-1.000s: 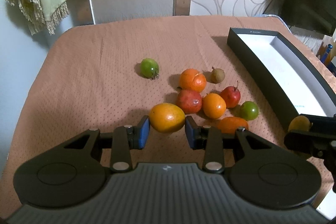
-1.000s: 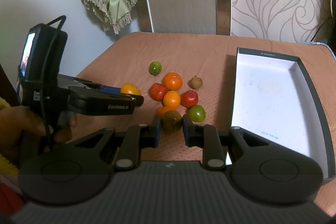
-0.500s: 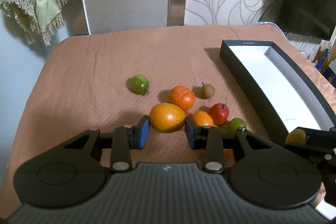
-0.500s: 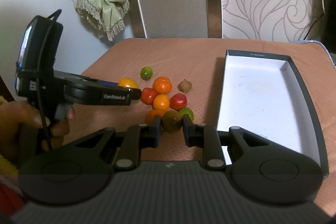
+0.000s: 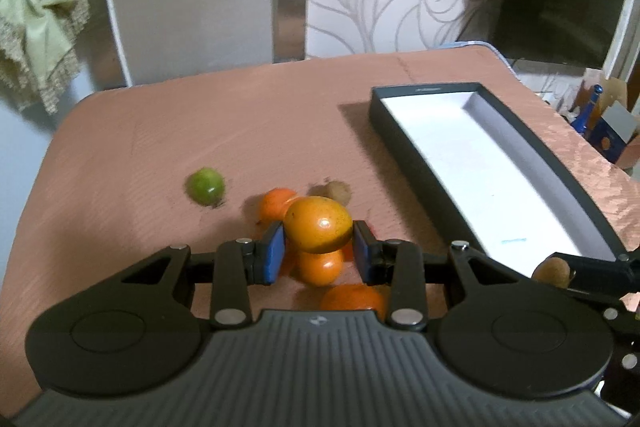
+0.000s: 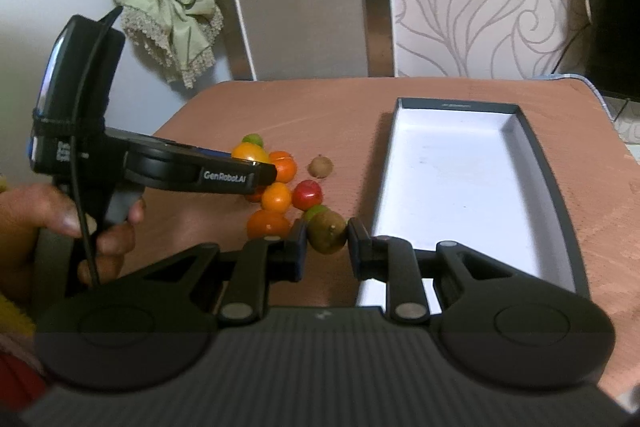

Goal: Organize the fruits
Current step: 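Carry the kumquat and brown fruit in both grippers over the white box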

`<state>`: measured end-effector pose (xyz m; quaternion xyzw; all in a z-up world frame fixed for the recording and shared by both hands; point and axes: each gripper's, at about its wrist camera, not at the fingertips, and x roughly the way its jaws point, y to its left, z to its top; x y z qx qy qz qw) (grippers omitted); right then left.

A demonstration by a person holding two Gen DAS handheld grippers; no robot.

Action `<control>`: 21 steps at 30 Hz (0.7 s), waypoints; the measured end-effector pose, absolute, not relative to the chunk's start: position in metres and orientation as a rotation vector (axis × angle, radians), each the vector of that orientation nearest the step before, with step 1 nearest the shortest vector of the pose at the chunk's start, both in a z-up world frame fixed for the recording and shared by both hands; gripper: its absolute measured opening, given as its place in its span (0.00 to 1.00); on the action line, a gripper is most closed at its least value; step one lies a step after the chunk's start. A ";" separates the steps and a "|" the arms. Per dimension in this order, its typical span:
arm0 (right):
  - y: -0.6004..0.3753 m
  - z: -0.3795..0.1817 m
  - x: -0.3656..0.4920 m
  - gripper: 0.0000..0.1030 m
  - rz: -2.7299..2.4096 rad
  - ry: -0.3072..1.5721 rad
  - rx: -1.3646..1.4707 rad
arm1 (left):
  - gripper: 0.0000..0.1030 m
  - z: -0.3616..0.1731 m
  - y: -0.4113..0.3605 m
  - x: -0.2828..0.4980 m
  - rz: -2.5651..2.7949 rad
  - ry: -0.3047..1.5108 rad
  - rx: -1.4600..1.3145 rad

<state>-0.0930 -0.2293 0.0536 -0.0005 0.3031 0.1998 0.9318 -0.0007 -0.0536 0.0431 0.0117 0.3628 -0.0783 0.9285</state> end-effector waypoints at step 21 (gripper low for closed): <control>-0.277 0.055 -0.096 0.24 0.235 0.596 0.052 | 0.41 0.046 -0.130 0.032 -0.340 0.731 0.084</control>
